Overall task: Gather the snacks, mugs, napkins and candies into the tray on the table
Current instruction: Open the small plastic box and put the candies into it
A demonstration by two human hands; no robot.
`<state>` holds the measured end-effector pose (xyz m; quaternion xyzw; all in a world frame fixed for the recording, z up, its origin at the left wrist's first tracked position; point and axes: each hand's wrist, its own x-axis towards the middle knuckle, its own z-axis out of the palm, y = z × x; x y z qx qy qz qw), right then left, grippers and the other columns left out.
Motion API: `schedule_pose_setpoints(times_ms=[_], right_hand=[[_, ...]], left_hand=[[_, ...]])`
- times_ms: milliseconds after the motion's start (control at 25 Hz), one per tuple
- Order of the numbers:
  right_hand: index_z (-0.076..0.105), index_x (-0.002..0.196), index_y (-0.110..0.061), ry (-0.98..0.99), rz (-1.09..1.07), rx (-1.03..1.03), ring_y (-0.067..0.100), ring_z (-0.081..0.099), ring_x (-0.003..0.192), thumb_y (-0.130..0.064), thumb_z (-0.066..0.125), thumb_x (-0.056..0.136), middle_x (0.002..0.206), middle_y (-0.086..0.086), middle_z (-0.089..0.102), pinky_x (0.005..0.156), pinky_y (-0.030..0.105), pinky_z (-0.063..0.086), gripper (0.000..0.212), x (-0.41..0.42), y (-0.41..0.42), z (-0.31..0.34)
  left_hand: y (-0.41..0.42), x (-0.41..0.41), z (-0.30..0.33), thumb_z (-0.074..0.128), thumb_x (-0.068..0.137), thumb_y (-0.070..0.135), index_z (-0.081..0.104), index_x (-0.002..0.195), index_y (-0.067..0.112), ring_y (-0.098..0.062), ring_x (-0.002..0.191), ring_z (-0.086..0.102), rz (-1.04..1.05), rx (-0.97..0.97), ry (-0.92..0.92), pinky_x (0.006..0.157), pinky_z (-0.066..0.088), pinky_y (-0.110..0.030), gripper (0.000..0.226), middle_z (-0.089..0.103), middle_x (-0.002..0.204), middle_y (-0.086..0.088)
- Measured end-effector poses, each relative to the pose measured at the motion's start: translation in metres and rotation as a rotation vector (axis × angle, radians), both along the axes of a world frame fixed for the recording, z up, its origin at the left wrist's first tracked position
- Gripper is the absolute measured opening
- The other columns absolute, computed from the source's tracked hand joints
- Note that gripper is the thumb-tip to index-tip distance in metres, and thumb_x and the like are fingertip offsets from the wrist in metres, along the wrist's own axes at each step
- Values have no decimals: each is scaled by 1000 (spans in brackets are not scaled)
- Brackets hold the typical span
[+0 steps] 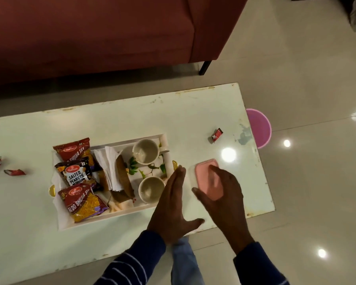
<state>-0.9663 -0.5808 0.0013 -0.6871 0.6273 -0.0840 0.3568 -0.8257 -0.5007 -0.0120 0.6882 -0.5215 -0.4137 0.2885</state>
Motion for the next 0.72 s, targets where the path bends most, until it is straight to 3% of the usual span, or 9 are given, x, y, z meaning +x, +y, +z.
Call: schedule_pose_setpoints(times_ms=[120,240,400,480,600,720], right_hand=[[45,132,-38,24,80,-57,18,50,119,-69,66,66,137,-3,53,89,29,45,76,6,15,25],[47,132,-38,53,63,-101,23,54,117,-68,65,68,136,1,57,89,36,47,73,2,17,33],[55,132,-29,76,119,-140,24,60,112,-65,65,71,132,1,62,87,32,46,71,-7,13,41],[56,132,-30,-75,111,-91,18,62,109,-63,62,75,128,-7,63,83,30,56,66,-9,7,54],[62,129,-26,-520,-150,152,13,70,96,-48,63,78,117,-10,71,69,24,58,55,-19,-15,68],[60,127,-18,-807,-541,456,30,70,100,-36,56,89,117,9,71,83,40,55,42,-45,-38,41]], left_hand=[[-18,-9,7,85,61,50,-15,148,43,-4,149,4,44,-75,39,118,15,-18,133,-6,160,21],[-26,-14,11,85,64,39,2,145,55,-3,144,23,105,-93,178,114,30,-21,117,14,151,35],[-28,-18,8,87,61,41,30,144,24,-11,133,43,112,-154,81,106,42,-24,101,43,142,9],[-28,-15,7,90,58,39,36,141,18,-10,128,47,130,-114,101,101,46,-24,101,47,139,5],[-26,-5,10,93,51,37,34,140,27,-8,126,47,160,-31,172,99,48,-29,108,47,138,10],[-21,-1,16,92,51,39,29,140,36,-4,130,41,156,21,154,106,43,-27,109,42,138,21]])
